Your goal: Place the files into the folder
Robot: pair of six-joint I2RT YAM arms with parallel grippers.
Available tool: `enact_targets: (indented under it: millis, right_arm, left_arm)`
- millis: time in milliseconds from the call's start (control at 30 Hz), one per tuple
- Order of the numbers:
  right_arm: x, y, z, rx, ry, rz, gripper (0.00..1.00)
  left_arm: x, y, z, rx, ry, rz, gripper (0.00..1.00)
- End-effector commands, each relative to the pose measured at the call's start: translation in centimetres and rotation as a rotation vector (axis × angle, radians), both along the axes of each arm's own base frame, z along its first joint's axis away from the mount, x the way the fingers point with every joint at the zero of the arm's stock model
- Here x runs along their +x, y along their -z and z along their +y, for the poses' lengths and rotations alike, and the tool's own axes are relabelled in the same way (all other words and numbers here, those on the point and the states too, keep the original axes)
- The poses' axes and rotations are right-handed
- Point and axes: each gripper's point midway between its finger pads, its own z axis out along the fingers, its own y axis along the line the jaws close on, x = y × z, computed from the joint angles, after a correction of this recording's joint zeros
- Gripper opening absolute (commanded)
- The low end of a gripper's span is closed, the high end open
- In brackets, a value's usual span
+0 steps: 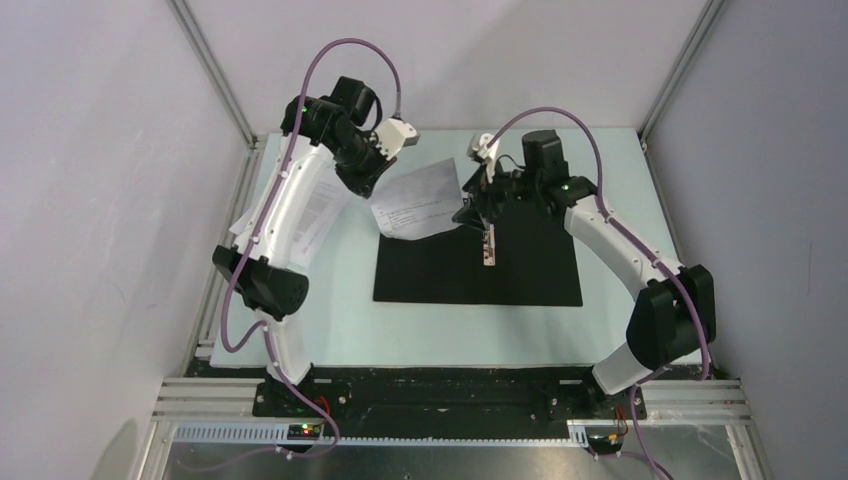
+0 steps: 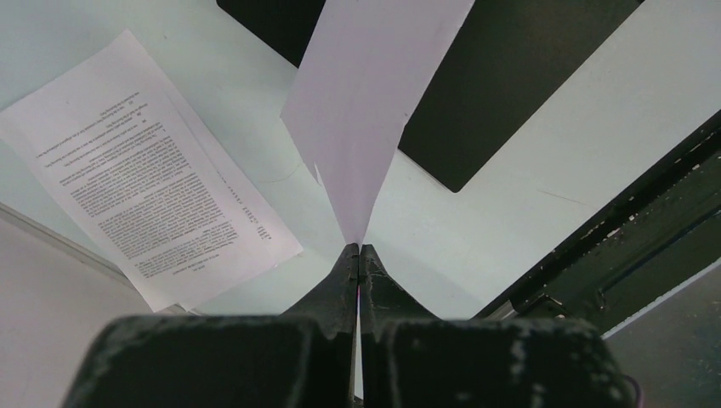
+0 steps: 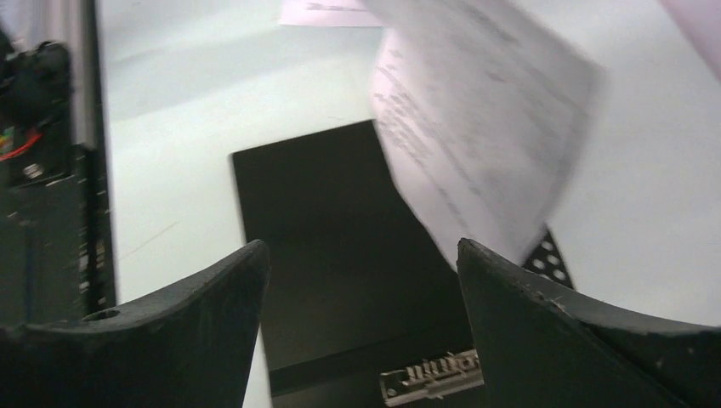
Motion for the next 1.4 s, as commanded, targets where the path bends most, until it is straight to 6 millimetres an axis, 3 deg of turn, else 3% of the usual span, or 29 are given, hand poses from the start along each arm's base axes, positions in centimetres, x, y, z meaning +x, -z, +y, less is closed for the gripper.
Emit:
enact_targets:
  millis: [0,200,400,533,667,700,767,800,867,967,1000,1067,1133,1200,1367]
  right_arm:
    - [5.2,-3.0,-1.7,0.051,0.148,-0.157,0.85]
    - [6.4,-3.2,-1.8,0.034,0.116,-0.236,0.85]
    - [5.7,-2.7,0.8,0.022,-0.035,-0.251,0.77]
    - [5.2,-2.2,2.2,0.019,-0.089,-0.180,0.50]
    - [5.4,-2.0,1.9,0.005,-0.060,-0.152,0.09]
    - [5.4,-2.0,1.8,0.003,-0.051,-0.149,0.04]
    - [5.2,-2.2,1.3,0.001,-0.033,-0.135,0.00]
    - [5.1,-2.1,0.9,-0.002,-0.024,-0.122,0.00]
    - [4.9,-2.8,0.2,0.003,0.003,-0.097,0.00]
    - [5.7,-4.7,-1.9,0.035,0.103,-0.011,0.00]
    - [5.7,-5.6,-2.5,0.044,0.134,0.031,0.00]
    - [5.7,-6.6,-4.3,0.046,0.189,0.088,0.00]
    - [5.4,-7.3,-6.7,0.044,0.239,0.135,0.00]
    - [4.4,-7.1,-8.6,0.022,0.273,0.201,0.00]
    - [0.5,-2.8,-13.5,-0.070,0.362,0.555,0.00]
  left_arm:
    - [-2.0,-2.7,0.5,-0.033,0.047,-0.042,0.00]
    - [-2.0,-3.2,0.6,-0.031,0.067,-0.067,0.00]
    - [-1.9,-3.7,0.3,-0.049,0.066,-0.083,0.00]
    - [-1.9,-3.5,0.2,-0.053,0.063,-0.077,0.00]
    - [-1.7,-3.5,0.4,-0.051,0.047,-0.079,0.00]
    - [-1.4,-3.4,0.4,-0.050,0.043,-0.079,0.00]
    - [-0.9,-3.1,0.4,-0.043,0.023,-0.079,0.09]
    - [-0.6,-3.0,0.6,-0.037,-0.004,-0.078,0.24]
    - [0.2,-3.2,0.5,-0.063,-0.050,-0.083,0.44]
    - [1.9,-6.3,-0.3,-0.236,-0.149,-0.142,0.63]
    - [2.9,-7.6,-0.1,-0.315,-0.183,-0.171,0.81]
    - [4.5,-9.8,0.3,-0.444,-0.277,-0.213,0.97]
    - [5.5,-10.6,1.0,-0.490,-0.337,-0.229,0.99]
    - [5.8,-10.1,1.4,-0.472,-0.357,-0.228,1.00]
    - [5.5,-7.6,1.4,-0.447,-0.364,-0.155,1.00]
